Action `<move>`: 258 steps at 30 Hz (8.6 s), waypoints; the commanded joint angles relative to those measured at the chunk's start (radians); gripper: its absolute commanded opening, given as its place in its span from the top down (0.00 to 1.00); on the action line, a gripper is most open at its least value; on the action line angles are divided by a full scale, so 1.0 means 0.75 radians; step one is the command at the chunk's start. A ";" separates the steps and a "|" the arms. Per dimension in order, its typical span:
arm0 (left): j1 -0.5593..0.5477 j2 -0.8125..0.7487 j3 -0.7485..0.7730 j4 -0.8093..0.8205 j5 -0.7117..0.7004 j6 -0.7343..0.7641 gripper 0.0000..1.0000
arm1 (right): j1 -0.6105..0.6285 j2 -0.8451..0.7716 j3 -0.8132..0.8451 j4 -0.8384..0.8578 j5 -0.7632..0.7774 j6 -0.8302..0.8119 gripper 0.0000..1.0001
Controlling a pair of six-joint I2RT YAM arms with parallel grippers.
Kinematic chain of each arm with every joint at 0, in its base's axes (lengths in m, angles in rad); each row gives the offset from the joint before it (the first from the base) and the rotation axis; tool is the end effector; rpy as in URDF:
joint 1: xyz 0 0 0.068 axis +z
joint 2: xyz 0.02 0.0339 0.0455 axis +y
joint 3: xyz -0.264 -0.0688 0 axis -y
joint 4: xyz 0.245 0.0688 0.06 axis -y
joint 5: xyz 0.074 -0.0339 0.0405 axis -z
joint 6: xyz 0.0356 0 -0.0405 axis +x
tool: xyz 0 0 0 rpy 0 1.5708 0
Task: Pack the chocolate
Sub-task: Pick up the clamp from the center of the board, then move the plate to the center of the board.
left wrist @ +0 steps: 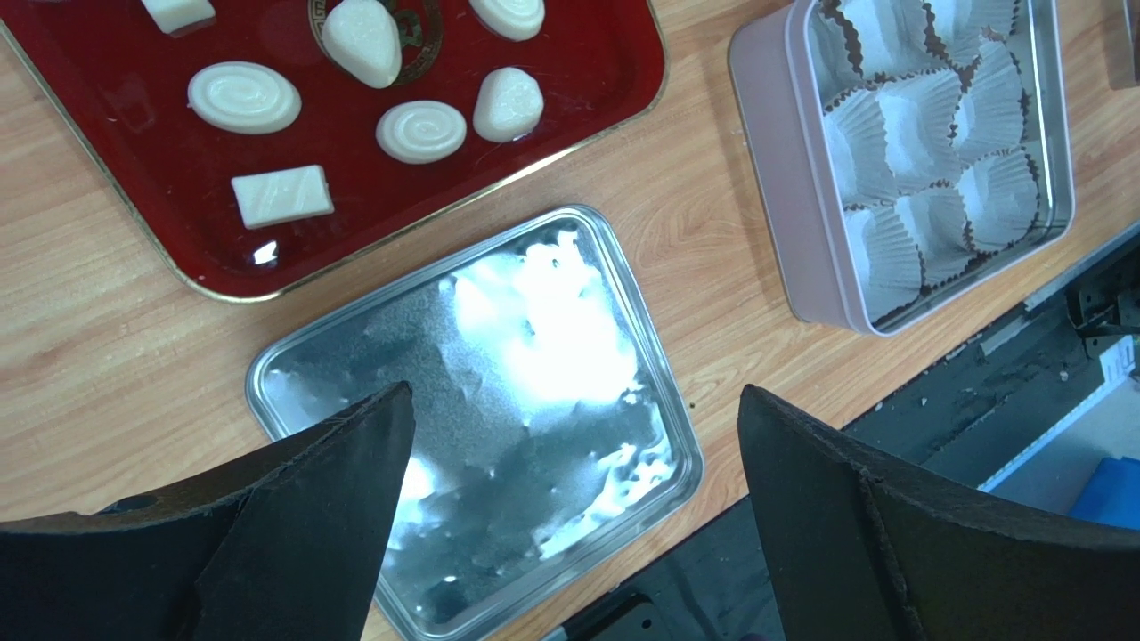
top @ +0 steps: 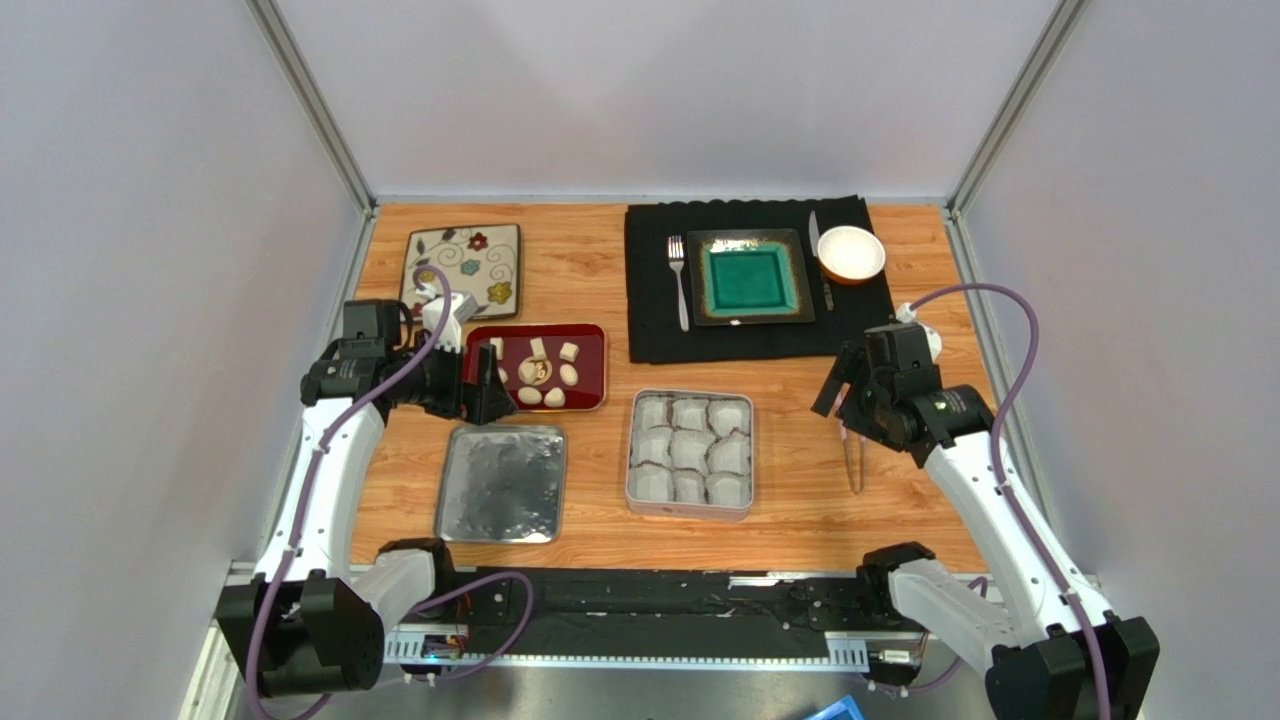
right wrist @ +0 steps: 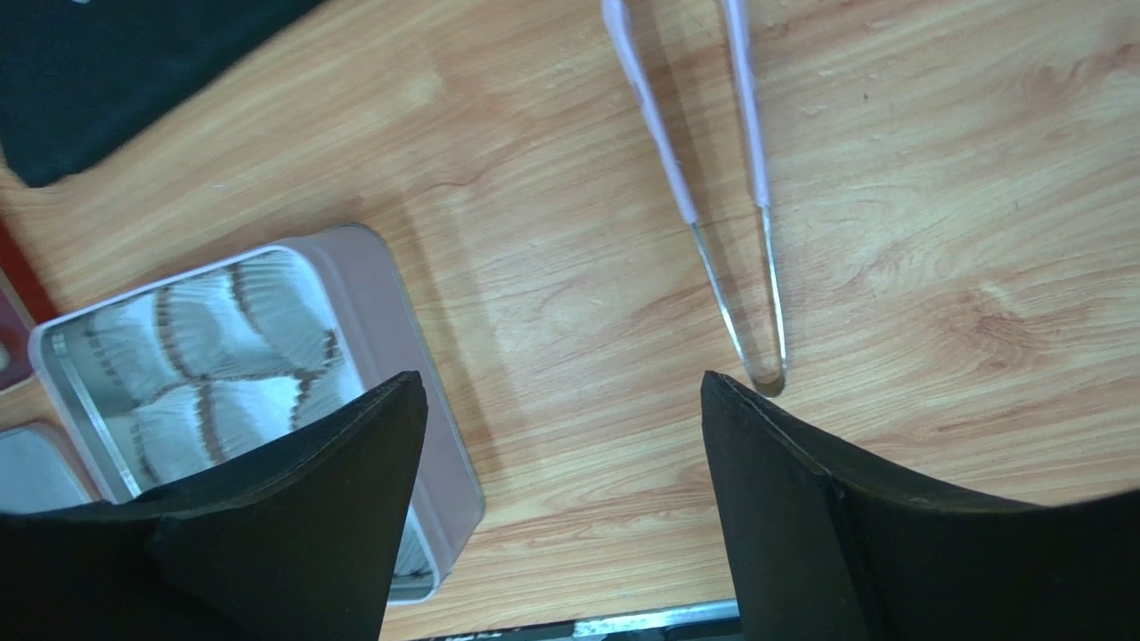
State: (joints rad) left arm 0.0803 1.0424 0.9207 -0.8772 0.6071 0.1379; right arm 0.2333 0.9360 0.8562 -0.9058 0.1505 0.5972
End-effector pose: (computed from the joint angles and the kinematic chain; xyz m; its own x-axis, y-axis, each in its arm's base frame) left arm 0.1943 -0.0047 0.2845 -0.7970 0.0491 -0.6020 0.3548 0.8447 -0.4008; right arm 0.1693 0.0347 0.2753 -0.7539 0.3923 -0.5270 0.3337 0.9196 0.2073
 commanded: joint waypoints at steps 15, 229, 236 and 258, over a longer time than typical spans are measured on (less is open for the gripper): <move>0.010 0.042 -0.004 0.122 -0.004 0.055 0.01 | 0.078 0.315 -0.101 0.281 0.392 0.028 0.32; -0.136 0.111 -0.373 3.094 0.727 -2.642 1.00 | 0.620 0.335 -0.131 2.345 -0.855 0.222 0.21; -0.136 0.107 -0.381 3.084 0.731 -2.630 1.00 | 0.622 0.407 -0.109 2.372 -0.898 0.275 0.19; -0.136 0.105 -0.391 3.023 0.759 -2.552 1.00 | 0.624 0.511 -0.035 2.392 -0.984 0.353 0.29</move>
State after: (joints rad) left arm -0.0135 1.1397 0.6209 1.2957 1.1721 -1.8053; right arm 0.6907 1.3079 0.7773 0.8253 -0.5571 0.8417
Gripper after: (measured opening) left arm 0.030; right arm 0.718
